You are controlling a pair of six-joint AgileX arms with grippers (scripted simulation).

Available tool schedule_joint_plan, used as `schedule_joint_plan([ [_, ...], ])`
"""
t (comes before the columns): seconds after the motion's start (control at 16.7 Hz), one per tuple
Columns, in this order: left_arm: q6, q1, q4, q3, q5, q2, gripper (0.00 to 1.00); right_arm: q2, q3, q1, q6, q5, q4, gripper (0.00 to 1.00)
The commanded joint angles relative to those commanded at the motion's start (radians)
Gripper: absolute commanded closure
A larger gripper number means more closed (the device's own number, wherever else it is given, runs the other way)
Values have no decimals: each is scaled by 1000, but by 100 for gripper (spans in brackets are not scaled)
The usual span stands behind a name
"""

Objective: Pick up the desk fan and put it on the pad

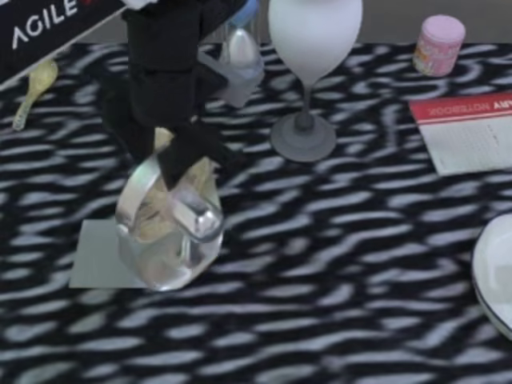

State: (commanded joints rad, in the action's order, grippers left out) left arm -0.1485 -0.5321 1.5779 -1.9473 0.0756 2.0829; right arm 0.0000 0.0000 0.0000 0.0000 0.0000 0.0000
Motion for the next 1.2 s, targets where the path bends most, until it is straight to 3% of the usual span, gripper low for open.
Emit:
schedule_joint_plan([
  [0.42, 1026, 98, -65, 139, -6, -150, 100, 0, 0, 0, 0, 0, 0, 0],
  [0.66, 1519, 155, -123, 229, -28, -230, 100, 0, 0, 0, 0, 0, 0, 0],
  [0.9, 1854, 201, -171, 307, -54, -282, 100, 0, 0, 0, 0, 0, 0, 0],
  [1.2, 2035, 228, -197, 358, -73, -304, 100, 0, 0, 0, 0, 0, 0, 0],
])
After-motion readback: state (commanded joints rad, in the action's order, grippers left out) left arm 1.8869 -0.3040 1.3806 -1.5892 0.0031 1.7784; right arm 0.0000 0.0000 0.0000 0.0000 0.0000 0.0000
